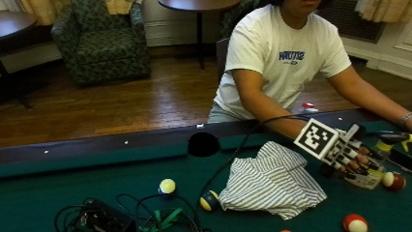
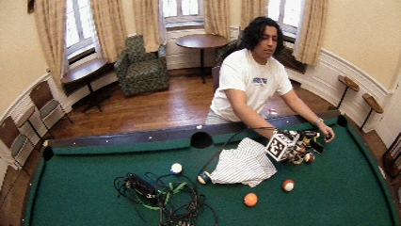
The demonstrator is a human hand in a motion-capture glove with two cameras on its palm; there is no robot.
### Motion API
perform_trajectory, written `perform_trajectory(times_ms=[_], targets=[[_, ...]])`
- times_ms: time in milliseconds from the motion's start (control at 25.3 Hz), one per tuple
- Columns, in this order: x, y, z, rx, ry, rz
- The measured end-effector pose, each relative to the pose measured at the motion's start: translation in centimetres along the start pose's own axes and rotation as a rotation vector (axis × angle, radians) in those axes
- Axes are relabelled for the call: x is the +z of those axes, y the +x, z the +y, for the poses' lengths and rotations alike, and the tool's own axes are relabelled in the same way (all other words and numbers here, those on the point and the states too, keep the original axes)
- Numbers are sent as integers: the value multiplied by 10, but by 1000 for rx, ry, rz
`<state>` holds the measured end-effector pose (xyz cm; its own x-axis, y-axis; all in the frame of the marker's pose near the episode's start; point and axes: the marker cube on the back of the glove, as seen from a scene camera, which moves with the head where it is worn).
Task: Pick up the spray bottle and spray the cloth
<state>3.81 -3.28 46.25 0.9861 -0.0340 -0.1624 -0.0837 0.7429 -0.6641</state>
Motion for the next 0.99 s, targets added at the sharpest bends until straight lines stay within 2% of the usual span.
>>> perform_trajectory(times_ms=[237, 514, 712, 989], targets=[[-50, -7, 44, -21, -43, 308], [-93, -28, 87, -112, -119, 542], [-115, -39, 114, -177, -136, 667], [-137, -46, 146, -193, -112, 727]])
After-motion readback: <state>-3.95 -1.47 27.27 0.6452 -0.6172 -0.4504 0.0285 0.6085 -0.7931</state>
